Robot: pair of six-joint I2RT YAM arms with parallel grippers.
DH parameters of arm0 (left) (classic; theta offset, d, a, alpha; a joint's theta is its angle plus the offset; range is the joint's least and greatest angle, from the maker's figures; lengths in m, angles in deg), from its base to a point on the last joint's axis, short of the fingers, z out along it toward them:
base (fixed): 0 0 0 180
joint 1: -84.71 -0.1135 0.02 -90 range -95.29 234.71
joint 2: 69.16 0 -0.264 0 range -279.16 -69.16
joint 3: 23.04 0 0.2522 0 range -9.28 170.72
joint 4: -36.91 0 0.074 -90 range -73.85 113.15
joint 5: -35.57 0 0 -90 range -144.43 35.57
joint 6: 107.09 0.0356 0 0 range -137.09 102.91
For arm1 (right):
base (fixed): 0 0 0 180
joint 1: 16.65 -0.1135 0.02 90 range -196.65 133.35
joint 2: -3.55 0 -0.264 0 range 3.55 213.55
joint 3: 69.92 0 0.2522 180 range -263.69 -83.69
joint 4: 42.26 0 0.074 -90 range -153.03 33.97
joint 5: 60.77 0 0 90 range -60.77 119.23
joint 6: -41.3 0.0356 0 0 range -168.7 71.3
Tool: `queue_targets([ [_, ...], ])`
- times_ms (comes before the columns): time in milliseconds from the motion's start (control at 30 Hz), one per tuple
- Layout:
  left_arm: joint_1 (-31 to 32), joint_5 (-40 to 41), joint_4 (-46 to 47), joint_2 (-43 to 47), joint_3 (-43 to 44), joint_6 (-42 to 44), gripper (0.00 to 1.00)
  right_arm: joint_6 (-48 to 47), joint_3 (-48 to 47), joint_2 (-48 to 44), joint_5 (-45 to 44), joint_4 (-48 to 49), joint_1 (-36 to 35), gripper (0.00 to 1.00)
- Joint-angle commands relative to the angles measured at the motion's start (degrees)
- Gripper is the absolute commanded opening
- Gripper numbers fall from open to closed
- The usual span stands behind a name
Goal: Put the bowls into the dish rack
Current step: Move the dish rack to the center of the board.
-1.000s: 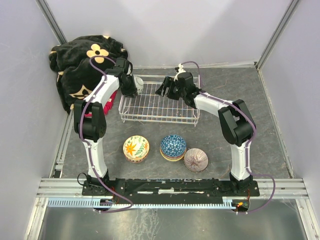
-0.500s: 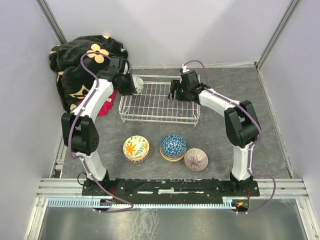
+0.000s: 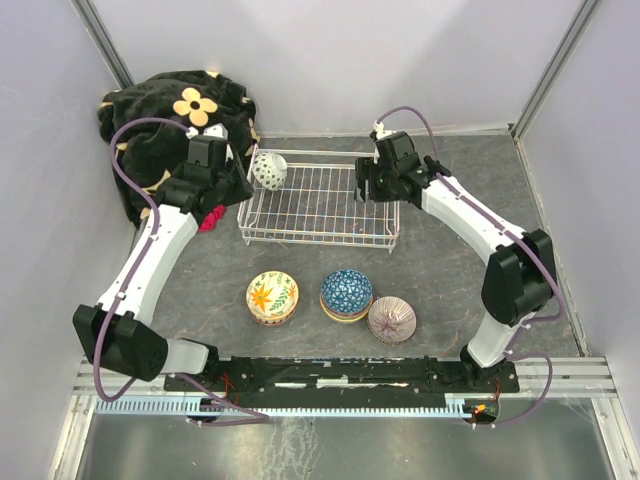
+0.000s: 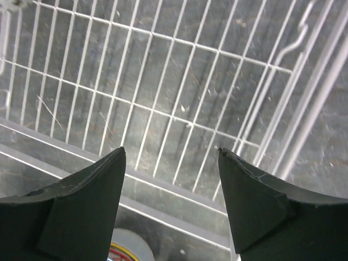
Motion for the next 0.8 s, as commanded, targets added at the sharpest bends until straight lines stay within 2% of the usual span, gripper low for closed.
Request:
queue_targets([
  [0,-0.1,0.4,2.6,3.2,-5.2,-2.3,0.35,-0.2,3.5,-4.4,-5.3,-4.7,-0.6,0.76],
  [267,0.0,-2.9,3.4,9.1,-11.9,-2.8,0.35,-2.3,6.5,-2.9,-14.3,-9.9,-0.7,0.71],
  [600,0.1,-5.0,2.6,12.5,-14.7,-2.3,0.35,-5.3,9.8,-6.5,-25.0,-14.0,-0.6,0.71],
  [767,1.1,-6.5,2.8,12.8,-15.7,-1.9,0.35,-6.0,10.6,-8.0,-25.5,-14.2,0.6,0.71],
])
